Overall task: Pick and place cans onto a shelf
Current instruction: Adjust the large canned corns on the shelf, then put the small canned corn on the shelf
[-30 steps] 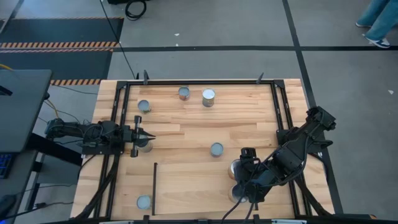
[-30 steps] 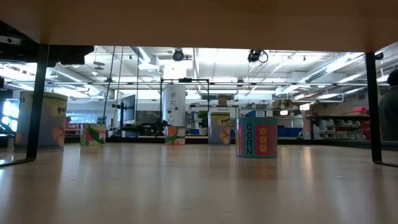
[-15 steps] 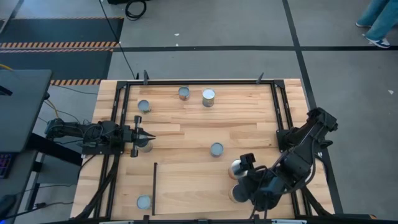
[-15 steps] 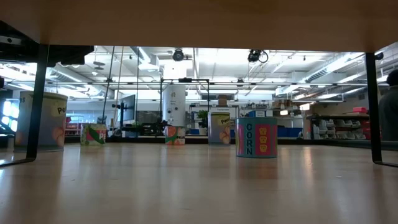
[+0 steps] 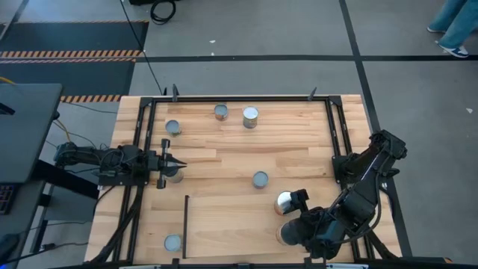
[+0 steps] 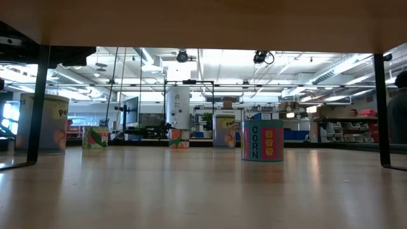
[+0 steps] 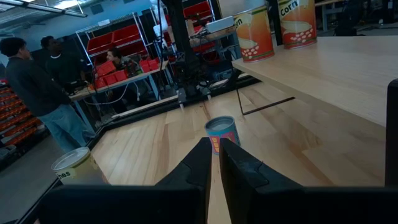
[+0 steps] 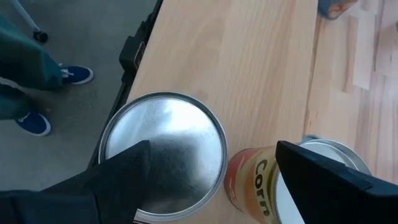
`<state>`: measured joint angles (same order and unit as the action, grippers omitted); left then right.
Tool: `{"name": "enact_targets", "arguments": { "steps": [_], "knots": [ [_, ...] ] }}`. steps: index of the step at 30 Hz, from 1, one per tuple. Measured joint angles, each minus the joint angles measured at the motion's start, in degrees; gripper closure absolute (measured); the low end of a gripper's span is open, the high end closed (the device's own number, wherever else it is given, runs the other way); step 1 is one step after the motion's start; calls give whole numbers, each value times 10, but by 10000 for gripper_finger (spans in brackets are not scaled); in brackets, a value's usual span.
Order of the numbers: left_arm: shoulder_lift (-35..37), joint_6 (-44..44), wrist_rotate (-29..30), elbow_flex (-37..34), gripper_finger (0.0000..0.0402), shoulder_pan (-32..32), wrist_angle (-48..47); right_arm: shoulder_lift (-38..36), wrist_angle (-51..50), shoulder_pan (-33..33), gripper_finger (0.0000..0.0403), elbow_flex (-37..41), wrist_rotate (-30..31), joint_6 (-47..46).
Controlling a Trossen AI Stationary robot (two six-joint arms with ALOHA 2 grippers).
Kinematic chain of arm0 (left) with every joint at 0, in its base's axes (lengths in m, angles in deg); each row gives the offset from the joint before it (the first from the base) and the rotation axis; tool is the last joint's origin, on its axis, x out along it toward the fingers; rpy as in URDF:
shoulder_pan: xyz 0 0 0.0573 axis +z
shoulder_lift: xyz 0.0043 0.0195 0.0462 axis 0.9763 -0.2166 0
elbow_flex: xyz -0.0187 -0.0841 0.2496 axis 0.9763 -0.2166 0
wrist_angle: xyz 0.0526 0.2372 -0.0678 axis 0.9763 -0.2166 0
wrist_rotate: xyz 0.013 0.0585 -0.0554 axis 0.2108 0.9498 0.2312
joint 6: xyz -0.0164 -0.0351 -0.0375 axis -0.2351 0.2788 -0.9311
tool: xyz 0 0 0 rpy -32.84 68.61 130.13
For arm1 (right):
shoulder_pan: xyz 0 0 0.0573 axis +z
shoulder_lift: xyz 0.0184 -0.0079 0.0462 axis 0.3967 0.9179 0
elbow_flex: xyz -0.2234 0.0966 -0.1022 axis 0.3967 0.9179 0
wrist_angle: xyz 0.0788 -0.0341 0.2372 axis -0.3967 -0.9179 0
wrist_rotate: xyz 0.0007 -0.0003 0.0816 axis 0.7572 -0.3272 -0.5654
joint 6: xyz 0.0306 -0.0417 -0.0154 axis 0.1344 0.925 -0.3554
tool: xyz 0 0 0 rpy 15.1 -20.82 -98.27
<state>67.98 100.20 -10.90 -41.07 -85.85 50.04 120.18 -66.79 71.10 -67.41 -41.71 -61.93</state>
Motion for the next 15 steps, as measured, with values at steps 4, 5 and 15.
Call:
{"name": "enact_targets", "arguments": {
  "steps": [4,5,15],
  "knots": [
    [0,0,0,0,363,0,0,0,0,0,48,0,2,-2],
    [0,0,0,0,363,0,0,0,-2,0,48,-2,4,-4],
    [0,0,0,0,363,0,0,-21,-17,-27,48,-47,-2,-93]
  ]
}}
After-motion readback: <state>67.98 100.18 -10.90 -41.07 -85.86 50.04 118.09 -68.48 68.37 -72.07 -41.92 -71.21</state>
